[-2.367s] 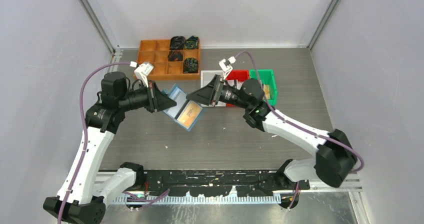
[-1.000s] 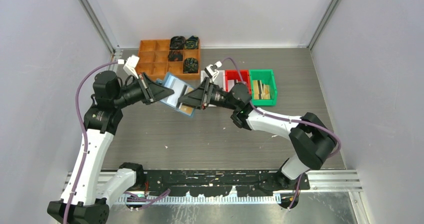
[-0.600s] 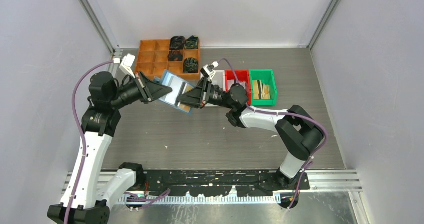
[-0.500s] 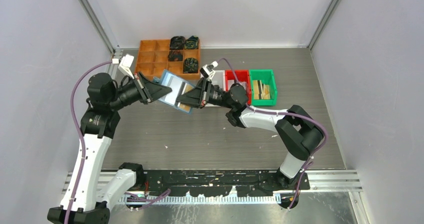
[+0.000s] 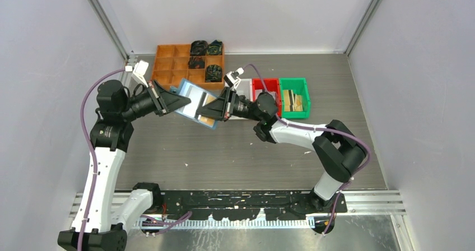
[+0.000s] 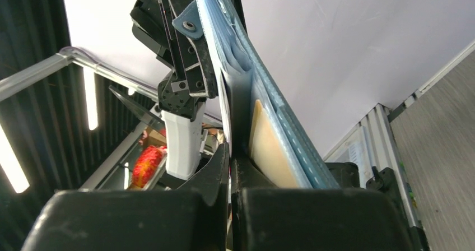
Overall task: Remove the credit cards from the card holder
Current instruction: Remove the credit card from the card holder.
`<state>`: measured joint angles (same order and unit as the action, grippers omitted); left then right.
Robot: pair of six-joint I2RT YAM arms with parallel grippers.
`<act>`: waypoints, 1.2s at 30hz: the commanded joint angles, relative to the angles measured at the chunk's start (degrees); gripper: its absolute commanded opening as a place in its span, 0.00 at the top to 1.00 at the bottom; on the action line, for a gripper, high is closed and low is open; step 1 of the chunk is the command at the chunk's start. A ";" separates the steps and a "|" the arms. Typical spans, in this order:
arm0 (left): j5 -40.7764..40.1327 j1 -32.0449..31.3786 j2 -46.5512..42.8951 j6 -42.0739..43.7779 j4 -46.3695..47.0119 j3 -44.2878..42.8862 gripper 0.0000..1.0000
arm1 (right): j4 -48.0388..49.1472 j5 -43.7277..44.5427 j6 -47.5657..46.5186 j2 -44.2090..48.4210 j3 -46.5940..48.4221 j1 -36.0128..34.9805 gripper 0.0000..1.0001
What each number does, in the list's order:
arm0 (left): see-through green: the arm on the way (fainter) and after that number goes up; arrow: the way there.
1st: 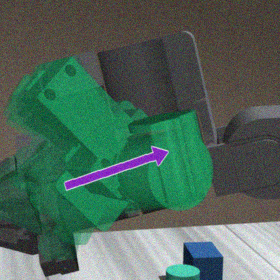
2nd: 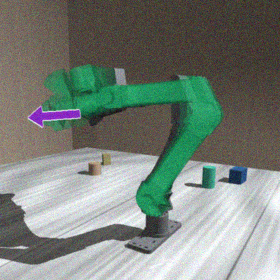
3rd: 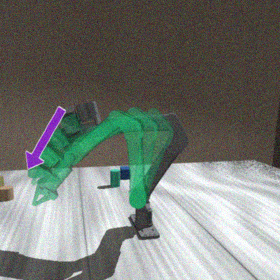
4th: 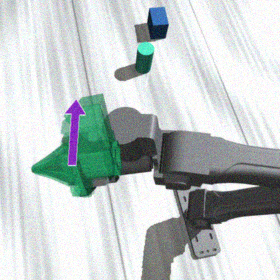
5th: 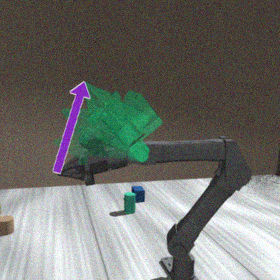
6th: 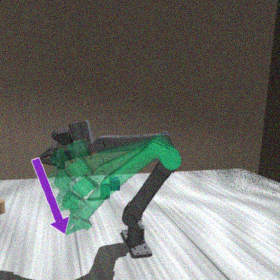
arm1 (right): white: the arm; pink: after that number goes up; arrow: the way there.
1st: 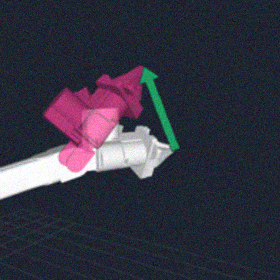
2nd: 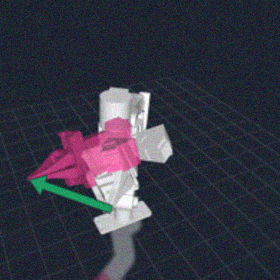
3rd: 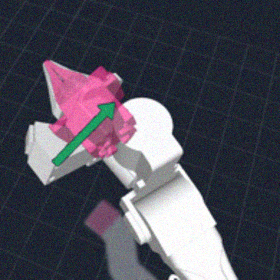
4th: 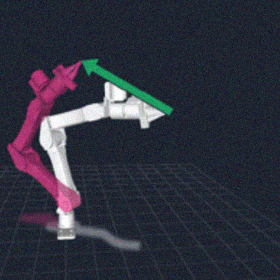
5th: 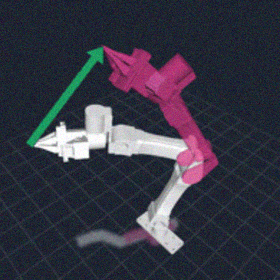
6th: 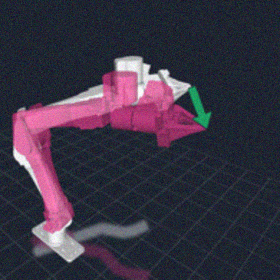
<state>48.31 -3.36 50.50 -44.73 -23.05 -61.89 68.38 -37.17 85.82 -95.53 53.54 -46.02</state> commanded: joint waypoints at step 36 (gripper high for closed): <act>7.27 5.11 -2.34 -2.92 4.02 0.92 1.00 | -5.36 2.68 -6.24 8.34 0.34 0.46 0.94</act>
<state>53.84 1.13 49.58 -47.68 -22.48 -60.99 59.05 -35.81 79.64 -88.62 51.83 -45.67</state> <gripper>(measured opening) 0.099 0.050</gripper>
